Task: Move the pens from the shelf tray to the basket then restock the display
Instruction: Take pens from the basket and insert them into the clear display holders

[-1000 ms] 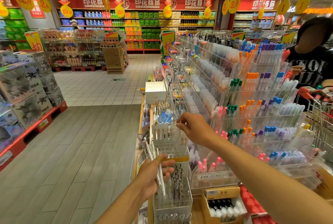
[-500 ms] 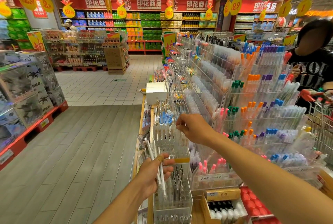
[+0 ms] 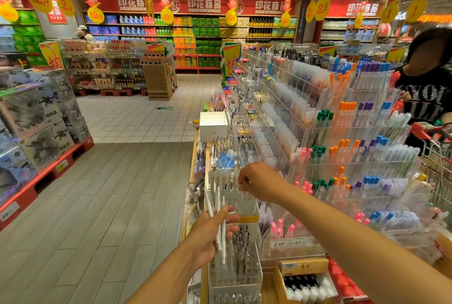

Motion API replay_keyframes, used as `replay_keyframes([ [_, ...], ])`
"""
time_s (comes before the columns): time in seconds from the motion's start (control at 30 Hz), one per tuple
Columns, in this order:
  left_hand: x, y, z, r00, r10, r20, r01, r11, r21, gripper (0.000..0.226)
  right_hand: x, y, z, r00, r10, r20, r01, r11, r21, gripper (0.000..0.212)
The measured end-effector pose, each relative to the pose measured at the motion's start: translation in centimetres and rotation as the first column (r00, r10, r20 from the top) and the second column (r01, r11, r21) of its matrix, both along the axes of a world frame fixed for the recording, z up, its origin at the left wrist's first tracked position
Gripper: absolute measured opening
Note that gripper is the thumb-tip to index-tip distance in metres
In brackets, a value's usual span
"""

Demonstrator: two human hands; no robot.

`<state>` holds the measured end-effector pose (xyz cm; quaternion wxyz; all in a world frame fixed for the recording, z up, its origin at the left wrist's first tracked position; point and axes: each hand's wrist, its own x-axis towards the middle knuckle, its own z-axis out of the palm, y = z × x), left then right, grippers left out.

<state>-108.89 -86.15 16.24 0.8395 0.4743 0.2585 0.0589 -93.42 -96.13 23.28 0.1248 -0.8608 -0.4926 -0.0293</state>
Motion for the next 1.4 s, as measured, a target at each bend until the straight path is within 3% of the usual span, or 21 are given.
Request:
replay_keyframes([
  [0.17,0.3,-0.2,0.3,0.999,-0.028,0.035,0.027,1.000,0.006,0.028,-0.3,-0.2,0.5,0.999,0.031,0.028,-0.031,0.999,-0.025,0.026],
  [0.27,0.5,-0.2,0.9,0.995,-0.062,0.084,0.063,0.998,-0.007,0.033,-0.6,-0.1,1.0,0.982,0.080,-0.170,-0.074,0.996,0.039,0.030],
  [0.4,0.8,0.0,2.1,0.982,-0.099,0.160,0.099,0.995,0.009,0.038,-1.0,-0.3,1.9,0.856,0.161,-0.491,-0.095,0.983,0.156,0.027],
  [0.5,0.9,0.3,2.9,0.976,-0.098,0.195,0.090,0.995,0.049,0.042,-1.1,-0.6,2.3,0.633,0.216,-0.743,-0.001,0.960,0.279,0.026],
  [0.57,1.0,0.4,3.1,0.974,-0.098,0.203,0.086,0.994,0.068,0.044,-0.9,-0.6,2.3,0.558,0.243,-0.793,0.000,0.956,0.293,0.025],
  [0.7,1.1,0.2,2.8,0.973,-0.074,0.218,0.062,0.996,0.060,0.047,-0.6,-0.7,2.2,0.551,0.268,-0.790,-0.043,0.955,0.294,0.012],
  [0.77,1.0,0.2,2.5,0.977,-0.046,0.208,0.039,0.998,0.040,0.043,-0.2,-0.7,2.0,0.528,0.267,-0.806,0.012,0.947,0.321,0.012],
  [0.83,0.8,0.5,2.0,0.985,-0.006,0.174,0.004,1.000,0.012,0.037,0.3,-0.7,2.2,0.563,0.242,-0.790,0.119,0.922,0.368,0.014],
  [0.93,0.3,1.0,1.2,0.997,0.036,0.070,-0.037,0.999,0.008,0.032,1.3,-0.4,2.7,0.724,0.183,-0.665,0.220,0.853,0.474,0.014],
  [1.0,0.0,1.2,0.7,0.998,0.060,0.001,-0.060,0.998,0.001,0.032,1.7,-0.1,2.8,0.815,0.124,-0.567,0.231,0.827,0.513,0.015],
  [1.1,-0.1,1.3,0.2,0.996,0.069,-0.061,-0.067,0.997,0.041,0.032,1.7,0.2,2.1,0.906,0.039,-0.421,0.173,0.875,0.453,0.018],
  [1.4,-0.2,1.5,-0.3,0.994,0.035,-0.107,-0.021,0.992,0.125,0.031,1.3,1.6,0.7,0.981,-0.027,-0.194,0.073,0.970,0.233,0.018],
])
